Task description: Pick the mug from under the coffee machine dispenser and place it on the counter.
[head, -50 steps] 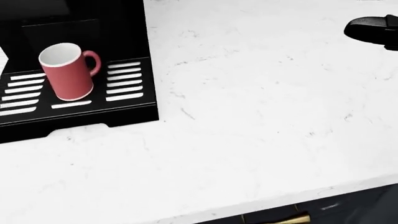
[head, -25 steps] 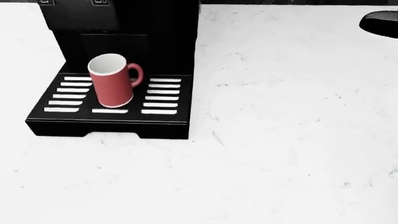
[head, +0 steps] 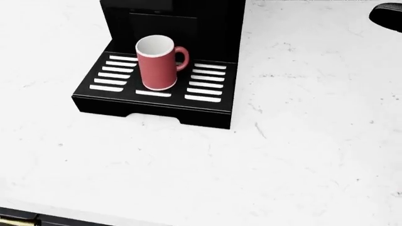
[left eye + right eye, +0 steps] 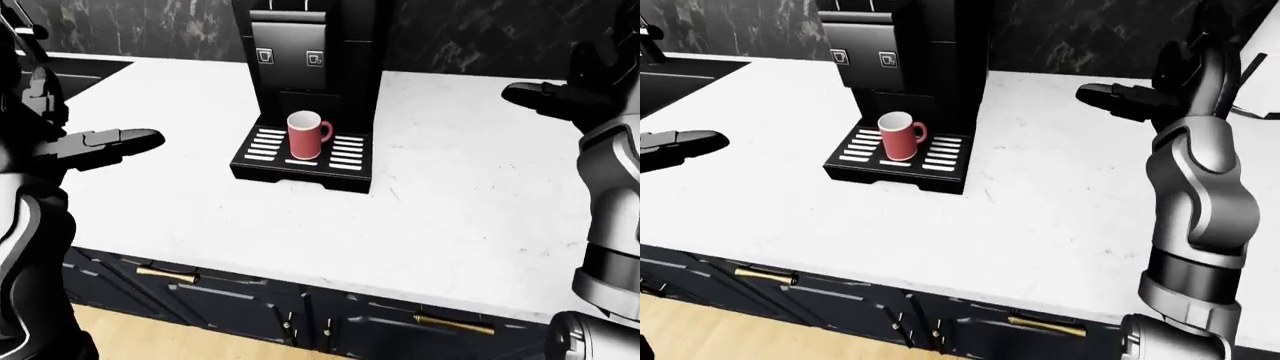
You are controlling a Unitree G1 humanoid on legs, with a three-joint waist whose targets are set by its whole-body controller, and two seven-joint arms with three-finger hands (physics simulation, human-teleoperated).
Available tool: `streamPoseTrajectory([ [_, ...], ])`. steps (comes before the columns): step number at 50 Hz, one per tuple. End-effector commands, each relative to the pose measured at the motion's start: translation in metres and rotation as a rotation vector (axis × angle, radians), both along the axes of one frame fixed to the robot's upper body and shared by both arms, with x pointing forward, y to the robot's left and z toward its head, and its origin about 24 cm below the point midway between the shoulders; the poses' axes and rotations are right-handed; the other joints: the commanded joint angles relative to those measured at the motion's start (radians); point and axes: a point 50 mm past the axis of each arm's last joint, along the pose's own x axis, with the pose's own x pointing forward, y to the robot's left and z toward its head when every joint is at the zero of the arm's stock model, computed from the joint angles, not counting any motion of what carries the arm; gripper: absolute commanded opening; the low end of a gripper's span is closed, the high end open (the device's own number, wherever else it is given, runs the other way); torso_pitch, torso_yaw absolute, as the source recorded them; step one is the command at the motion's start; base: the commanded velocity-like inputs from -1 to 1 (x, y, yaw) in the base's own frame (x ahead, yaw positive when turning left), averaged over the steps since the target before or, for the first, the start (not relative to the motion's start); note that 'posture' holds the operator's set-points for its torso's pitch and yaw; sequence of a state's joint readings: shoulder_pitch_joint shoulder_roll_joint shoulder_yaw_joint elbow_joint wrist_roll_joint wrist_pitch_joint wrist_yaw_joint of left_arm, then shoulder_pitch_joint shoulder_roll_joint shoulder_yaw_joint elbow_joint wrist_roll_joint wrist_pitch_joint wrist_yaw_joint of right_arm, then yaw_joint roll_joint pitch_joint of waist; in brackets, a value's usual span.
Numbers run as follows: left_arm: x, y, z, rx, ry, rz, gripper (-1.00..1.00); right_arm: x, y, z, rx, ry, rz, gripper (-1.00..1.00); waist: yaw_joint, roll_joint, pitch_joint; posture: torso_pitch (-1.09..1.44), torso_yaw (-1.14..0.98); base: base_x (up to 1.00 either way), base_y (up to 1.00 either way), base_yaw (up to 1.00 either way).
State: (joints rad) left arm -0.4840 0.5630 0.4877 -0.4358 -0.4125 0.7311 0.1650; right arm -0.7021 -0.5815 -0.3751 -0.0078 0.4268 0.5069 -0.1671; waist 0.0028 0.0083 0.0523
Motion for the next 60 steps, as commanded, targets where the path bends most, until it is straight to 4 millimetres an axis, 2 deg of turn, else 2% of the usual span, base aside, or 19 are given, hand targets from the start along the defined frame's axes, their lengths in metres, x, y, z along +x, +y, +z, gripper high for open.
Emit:
streamPoseTrajectory([
  [1,-0.006,-0.001,0.015,0.015,-0.065,0.006,1.00,-0.005,0.001,0.017,-0.007,-0.066,0.006,1.00,0.001,0.000,-0.022,0.00,0.00,0.00,0.00,0.00],
  [11,-0.001,-0.012,0.015,-0.009,-0.036,-0.009,1.00,-0.005,0.000,0.014,0.004,-0.044,0.010,1.00,0.002,-0.004,-0.026,0.00,0.00,0.00,0.00,0.00],
  [25,0.017,-0.039,-0.003,-0.087,0.006,-0.027,1.00,-0.005,0.000,0.012,0.027,-0.018,0.018,1.00,0.001,-0.015,-0.030,0.00,0.00,0.00,0.00,0.00],
  [36,0.023,-0.066,-0.029,-0.132,0.051,-0.061,1.00,-0.005,0.000,0.012,0.033,-0.014,0.018,1.00,0.003,-0.024,-0.031,0.00,0.00,0.00,0.00,0.00],
  [47,0.027,-0.097,-0.045,-0.149,0.090,-0.124,1.00,-0.006,-0.001,0.013,0.036,-0.013,0.012,1.00,0.007,-0.035,-0.031,0.00,0.00,0.00,0.00,0.00],
  [55,0.041,-0.123,-0.050,-0.139,0.111,-0.178,1.00,-0.005,-0.001,0.013,0.037,-0.010,0.017,1.00,0.011,-0.044,-0.033,0.00,0.00,0.00,0.00,0.00],
  [60,0.047,-0.130,-0.055,-0.131,0.127,-0.186,1.00,-0.005,-0.001,0.013,0.038,-0.009,0.017,1.00,0.012,-0.049,-0.034,0.00,0.00,0.00,0.00,0.00],
])
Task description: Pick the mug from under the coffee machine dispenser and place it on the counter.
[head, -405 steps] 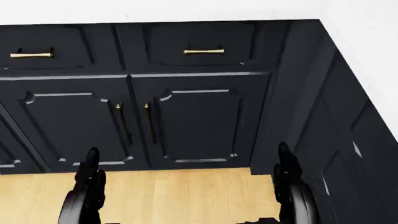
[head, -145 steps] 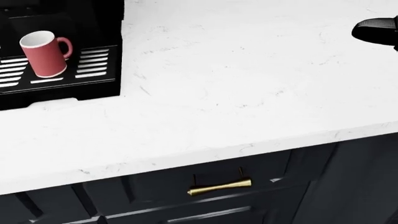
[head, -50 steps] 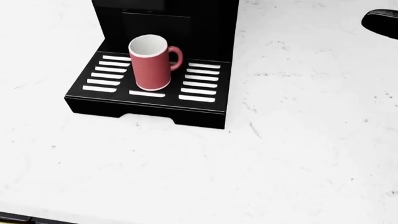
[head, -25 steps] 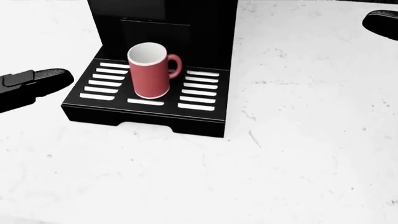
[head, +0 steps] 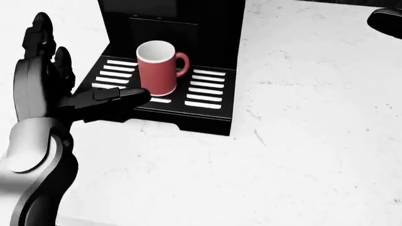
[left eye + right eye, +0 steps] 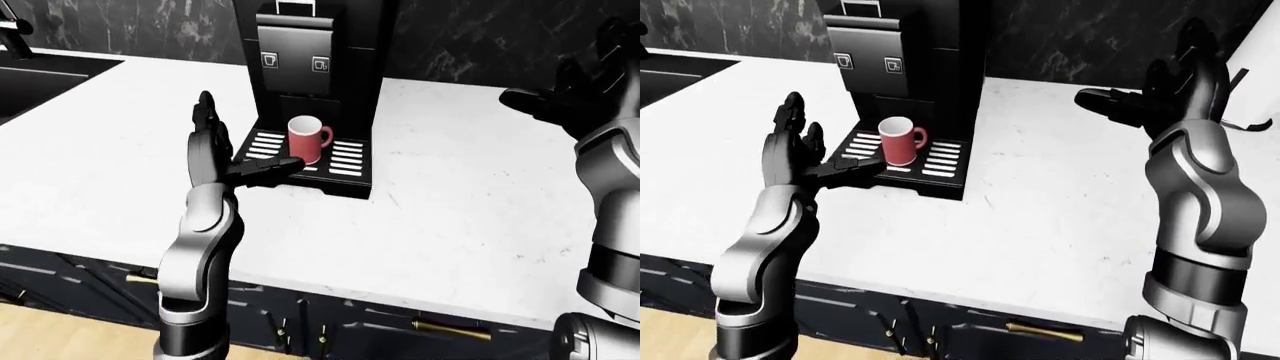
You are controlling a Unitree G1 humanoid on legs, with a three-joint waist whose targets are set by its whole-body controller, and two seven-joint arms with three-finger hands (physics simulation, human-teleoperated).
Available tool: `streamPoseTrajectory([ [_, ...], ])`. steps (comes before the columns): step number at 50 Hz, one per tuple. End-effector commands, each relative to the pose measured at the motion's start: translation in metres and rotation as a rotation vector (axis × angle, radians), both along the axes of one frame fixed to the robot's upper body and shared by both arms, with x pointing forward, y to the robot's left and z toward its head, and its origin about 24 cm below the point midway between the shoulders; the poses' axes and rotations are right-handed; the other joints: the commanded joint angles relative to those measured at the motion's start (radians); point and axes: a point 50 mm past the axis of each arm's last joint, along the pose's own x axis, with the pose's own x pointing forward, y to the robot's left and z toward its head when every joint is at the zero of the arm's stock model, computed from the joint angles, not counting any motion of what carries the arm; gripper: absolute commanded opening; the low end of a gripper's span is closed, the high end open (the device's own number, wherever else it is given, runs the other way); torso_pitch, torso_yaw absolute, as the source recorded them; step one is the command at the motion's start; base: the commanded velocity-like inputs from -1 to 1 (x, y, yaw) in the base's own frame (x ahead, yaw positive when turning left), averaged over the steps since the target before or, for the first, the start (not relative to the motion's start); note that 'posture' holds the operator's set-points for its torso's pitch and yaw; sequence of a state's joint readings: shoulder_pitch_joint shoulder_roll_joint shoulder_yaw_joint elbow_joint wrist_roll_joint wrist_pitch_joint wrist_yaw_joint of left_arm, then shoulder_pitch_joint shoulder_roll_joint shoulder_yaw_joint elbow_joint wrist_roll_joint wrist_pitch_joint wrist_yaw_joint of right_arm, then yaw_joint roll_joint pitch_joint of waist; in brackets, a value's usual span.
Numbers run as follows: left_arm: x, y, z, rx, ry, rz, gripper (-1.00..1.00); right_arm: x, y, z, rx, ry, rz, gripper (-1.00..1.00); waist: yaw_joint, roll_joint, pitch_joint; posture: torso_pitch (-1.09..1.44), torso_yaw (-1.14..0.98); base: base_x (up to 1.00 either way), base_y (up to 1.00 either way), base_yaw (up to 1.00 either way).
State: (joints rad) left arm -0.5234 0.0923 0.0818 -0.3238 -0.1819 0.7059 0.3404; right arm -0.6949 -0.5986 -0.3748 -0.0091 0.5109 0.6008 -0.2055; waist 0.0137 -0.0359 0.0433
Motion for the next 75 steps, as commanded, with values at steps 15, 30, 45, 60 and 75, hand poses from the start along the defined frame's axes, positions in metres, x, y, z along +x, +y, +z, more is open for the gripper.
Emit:
streamPoseTrajectory([
  [15,0.012,-0.026,0.027,0.017,-0.090,-0.003,1.00,-0.007,-0.001,0.022,-0.025,-0.093,-0.009,1.00,0.003,-0.015,-0.026,0.00,0.00,0.00,0.00,0.00],
  [30,0.020,-0.050,0.029,0.011,-0.094,-0.004,1.00,-0.008,-0.001,0.020,-0.024,-0.091,-0.009,1.00,0.003,-0.023,-0.028,0.00,0.00,0.00,0.00,0.00],
  [45,0.015,-0.061,0.022,0.048,-0.053,0.116,1.00,-0.008,-0.003,0.021,-0.022,-0.092,-0.011,1.00,0.004,-0.031,-0.028,0.00,0.00,0.00,0.00,0.00],
  [60,0.015,-0.079,0.024,0.056,-0.036,0.176,1.00,-0.008,-0.003,0.020,-0.022,-0.091,-0.013,1.00,0.008,-0.042,-0.028,0.00,0.00,0.00,0.00,0.00],
  [75,0.015,-0.097,0.023,0.047,-0.031,0.195,1.00,-0.008,-0.006,0.019,-0.019,-0.091,-0.014,1.00,0.011,-0.052,-0.028,0.00,0.00,0.00,0.00,0.00],
])
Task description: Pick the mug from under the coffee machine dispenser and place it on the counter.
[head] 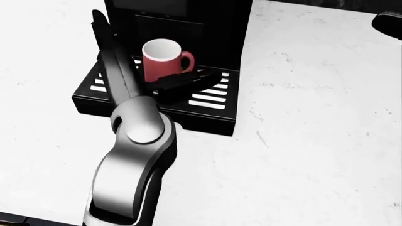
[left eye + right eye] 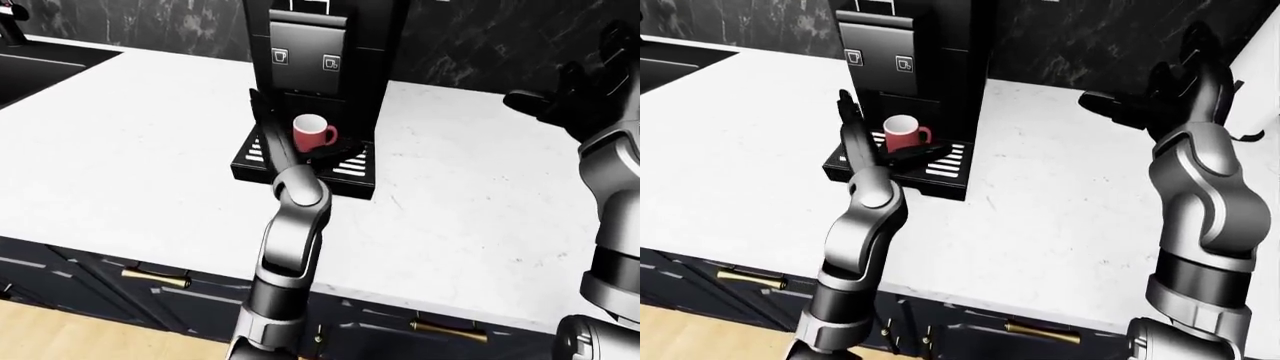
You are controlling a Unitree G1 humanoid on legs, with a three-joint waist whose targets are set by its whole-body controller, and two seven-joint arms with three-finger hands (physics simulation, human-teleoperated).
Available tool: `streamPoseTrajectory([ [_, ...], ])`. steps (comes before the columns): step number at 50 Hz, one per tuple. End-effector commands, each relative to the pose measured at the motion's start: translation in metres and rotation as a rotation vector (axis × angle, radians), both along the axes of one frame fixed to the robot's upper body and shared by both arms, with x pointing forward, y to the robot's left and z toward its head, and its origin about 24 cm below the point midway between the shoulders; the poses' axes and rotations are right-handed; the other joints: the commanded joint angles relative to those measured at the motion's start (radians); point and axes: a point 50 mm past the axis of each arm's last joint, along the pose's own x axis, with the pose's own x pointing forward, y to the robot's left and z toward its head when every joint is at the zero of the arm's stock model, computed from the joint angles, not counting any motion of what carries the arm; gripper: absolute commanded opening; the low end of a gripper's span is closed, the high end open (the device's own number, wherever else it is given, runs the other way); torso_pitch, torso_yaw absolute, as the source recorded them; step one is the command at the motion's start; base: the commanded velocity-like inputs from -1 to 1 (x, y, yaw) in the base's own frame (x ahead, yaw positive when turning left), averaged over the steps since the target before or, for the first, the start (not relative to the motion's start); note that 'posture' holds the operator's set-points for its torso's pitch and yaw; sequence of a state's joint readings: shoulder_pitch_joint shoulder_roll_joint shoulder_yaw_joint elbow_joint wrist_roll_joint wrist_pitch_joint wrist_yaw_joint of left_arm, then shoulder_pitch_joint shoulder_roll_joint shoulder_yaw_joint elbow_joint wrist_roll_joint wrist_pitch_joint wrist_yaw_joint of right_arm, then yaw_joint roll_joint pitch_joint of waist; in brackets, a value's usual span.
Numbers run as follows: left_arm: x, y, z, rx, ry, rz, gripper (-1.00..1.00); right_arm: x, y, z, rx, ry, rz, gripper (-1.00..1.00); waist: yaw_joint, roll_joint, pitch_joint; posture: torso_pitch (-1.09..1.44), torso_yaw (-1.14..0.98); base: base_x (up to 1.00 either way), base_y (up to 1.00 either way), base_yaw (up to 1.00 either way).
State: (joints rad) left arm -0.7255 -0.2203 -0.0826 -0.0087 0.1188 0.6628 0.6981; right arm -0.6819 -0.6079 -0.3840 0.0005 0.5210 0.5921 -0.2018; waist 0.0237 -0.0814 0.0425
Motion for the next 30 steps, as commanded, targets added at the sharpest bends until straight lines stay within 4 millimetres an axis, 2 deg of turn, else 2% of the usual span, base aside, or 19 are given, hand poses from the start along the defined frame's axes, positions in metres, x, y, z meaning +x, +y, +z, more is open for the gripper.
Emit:
streamPoseTrajectory([
  [1,-0.004,-0.005,0.019,-0.017,-0.096,-0.008,1.00,-0.007,-0.001,0.022,-0.026,-0.095,-0.009,1.00,0.001,-0.007,-0.027,0.00,0.00,0.00,0.00,0.00],
  [8,0.005,-0.003,0.012,-0.035,-0.077,0.024,1.00,-0.007,-0.001,0.022,-0.027,-0.095,-0.007,1.00,0.001,-0.009,-0.027,0.00,0.00,0.00,0.00,0.00],
  [14,0.013,-0.006,0.015,-0.032,-0.086,0.030,1.00,-0.008,-0.002,0.022,-0.022,-0.096,-0.009,1.00,0.002,-0.010,-0.028,0.00,0.00,0.00,0.00,0.00],
  [30,0.018,-0.015,0.009,-0.019,-0.078,-0.002,0.98,-0.008,-0.001,0.021,-0.020,-0.094,-0.004,1.00,0.001,-0.009,-0.029,0.00,0.00,0.00,0.00,0.00],
])
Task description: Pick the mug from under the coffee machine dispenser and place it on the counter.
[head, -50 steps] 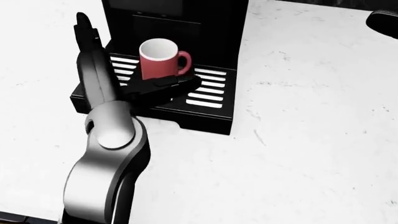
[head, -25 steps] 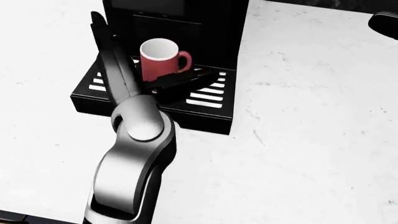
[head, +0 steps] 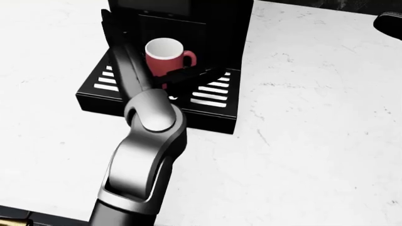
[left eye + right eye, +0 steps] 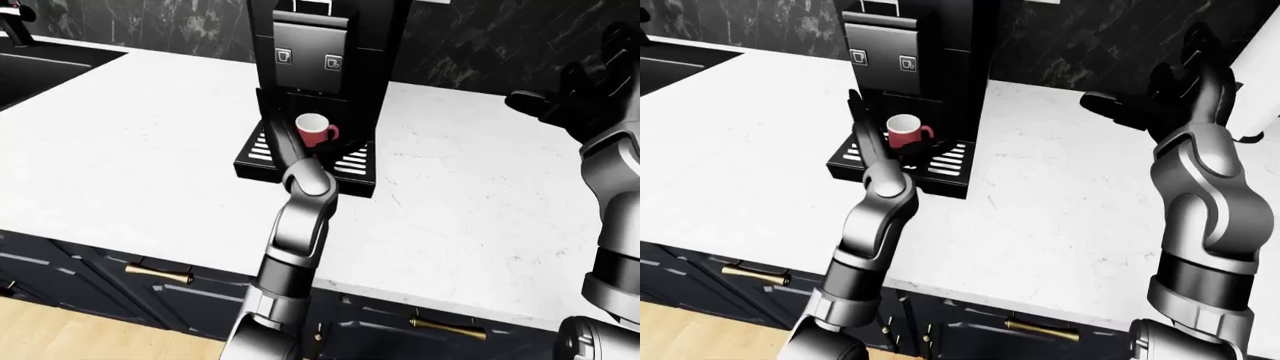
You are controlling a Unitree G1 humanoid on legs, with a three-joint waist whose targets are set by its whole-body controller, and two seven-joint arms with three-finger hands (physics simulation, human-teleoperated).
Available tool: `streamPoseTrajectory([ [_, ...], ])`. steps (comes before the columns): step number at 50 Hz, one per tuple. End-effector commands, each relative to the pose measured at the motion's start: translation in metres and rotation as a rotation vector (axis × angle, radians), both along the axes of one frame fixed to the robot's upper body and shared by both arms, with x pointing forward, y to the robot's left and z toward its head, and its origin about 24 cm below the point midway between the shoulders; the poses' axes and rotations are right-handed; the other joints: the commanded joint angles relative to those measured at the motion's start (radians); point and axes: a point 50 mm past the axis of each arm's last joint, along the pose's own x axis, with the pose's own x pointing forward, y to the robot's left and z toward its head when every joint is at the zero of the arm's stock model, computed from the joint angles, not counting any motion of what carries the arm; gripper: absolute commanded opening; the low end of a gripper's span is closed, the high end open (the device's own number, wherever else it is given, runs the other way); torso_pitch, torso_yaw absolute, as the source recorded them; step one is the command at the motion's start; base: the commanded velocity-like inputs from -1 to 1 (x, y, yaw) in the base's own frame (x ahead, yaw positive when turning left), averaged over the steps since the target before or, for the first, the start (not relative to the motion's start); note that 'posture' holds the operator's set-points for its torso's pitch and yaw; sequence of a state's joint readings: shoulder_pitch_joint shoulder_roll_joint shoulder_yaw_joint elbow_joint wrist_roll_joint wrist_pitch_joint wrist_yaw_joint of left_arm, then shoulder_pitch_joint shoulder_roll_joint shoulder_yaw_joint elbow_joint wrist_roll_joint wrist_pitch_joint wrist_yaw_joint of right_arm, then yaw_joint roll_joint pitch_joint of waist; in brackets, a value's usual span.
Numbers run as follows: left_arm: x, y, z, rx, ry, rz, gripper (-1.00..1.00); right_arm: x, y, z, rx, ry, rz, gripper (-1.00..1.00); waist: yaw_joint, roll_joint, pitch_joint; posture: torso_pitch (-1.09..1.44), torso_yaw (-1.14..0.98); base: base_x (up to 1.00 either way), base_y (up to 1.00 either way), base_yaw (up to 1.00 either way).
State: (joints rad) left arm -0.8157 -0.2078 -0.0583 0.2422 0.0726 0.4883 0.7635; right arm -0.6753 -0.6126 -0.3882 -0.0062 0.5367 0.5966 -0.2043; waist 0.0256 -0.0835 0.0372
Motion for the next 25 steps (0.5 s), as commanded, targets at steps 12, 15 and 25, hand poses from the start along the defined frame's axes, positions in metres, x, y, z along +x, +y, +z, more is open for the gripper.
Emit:
streamPoseTrajectory([
  [12,-0.0045,-0.0107,0.0118,-0.010,-0.061,-0.045,0.00,-0.0078,-0.0012,0.0225,-0.023,-0.097,-0.011,1.00,0.000,-0.006,-0.025,0.00,0.00,0.00,0.00,0.00],
  [15,-0.0046,-0.0109,0.0101,-0.009,-0.058,-0.046,-0.13,-0.0079,-0.0015,0.0226,-0.022,-0.098,-0.011,1.00,0.000,-0.006,-0.026,0.00,0.00,0.00,0.00,0.00],
  [25,-0.0066,-0.0125,0.0071,-0.009,-0.059,-0.060,-1.00,-0.0089,-0.0029,0.0246,-0.018,-0.102,-0.014,1.00,0.000,-0.004,-0.028,0.00,0.00,0.00,0.00,0.00],
])
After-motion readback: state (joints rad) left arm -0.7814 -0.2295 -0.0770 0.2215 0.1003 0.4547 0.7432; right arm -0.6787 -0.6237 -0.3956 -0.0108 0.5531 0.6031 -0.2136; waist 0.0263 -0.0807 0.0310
